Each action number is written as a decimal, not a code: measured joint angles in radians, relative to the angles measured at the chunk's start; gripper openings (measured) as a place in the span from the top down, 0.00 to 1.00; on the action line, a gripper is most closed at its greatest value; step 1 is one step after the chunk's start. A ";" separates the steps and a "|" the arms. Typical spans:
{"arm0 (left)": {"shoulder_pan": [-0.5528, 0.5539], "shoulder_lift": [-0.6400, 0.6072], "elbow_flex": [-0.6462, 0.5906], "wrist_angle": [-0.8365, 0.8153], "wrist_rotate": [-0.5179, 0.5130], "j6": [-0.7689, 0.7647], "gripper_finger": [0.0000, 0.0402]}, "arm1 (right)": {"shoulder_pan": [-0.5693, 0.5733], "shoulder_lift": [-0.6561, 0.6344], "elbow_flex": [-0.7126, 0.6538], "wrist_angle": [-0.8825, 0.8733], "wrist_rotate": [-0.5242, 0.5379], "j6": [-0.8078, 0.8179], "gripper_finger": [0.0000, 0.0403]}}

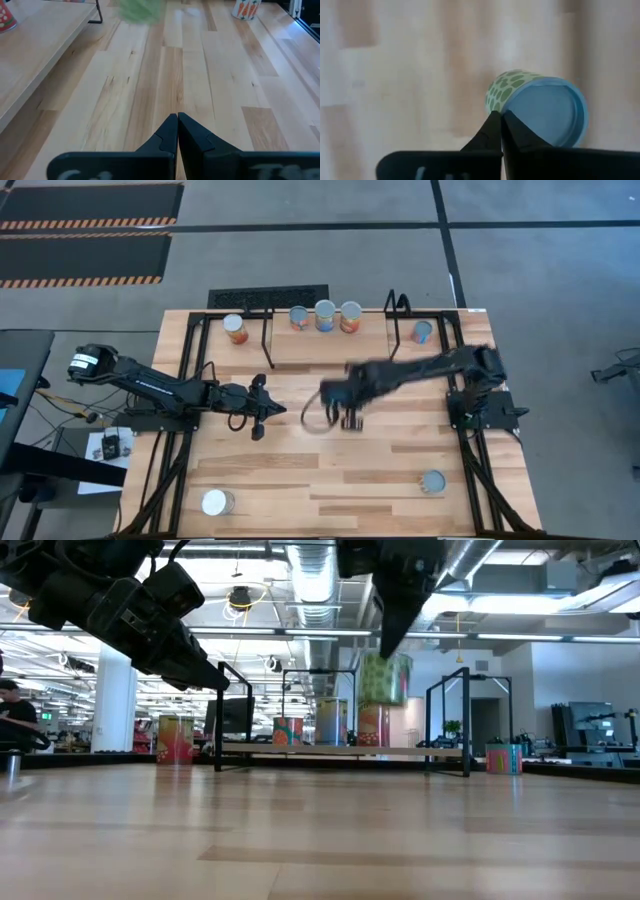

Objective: Pick and place cans onto a shelf
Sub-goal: Put the canned peas on the shelf

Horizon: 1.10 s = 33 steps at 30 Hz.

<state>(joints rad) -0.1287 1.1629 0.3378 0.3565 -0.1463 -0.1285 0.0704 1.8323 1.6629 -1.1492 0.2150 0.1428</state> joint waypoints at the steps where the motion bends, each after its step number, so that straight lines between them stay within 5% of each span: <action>1: 0.000 0.000 0.000 -0.001 0.000 0.000 1.00 | -0.035 -0.025 0.001 -0.006 0.006 -0.013 0.98; 12: 0.000 0.000 0.000 -0.004 0.000 -0.001 1.00 | -0.422 0.025 0.000 -0.026 -0.002 -0.203 0.99; 33: -0.001 0.000 0.000 -0.003 0.000 -0.008 1.00 | -0.651 0.072 -0.001 0.031 -0.032 -0.231 0.99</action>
<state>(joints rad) -0.1299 1.1629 0.3378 0.3534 -0.1463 -0.1360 -0.5806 1.9041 1.6623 -1.1181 0.1834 -0.0879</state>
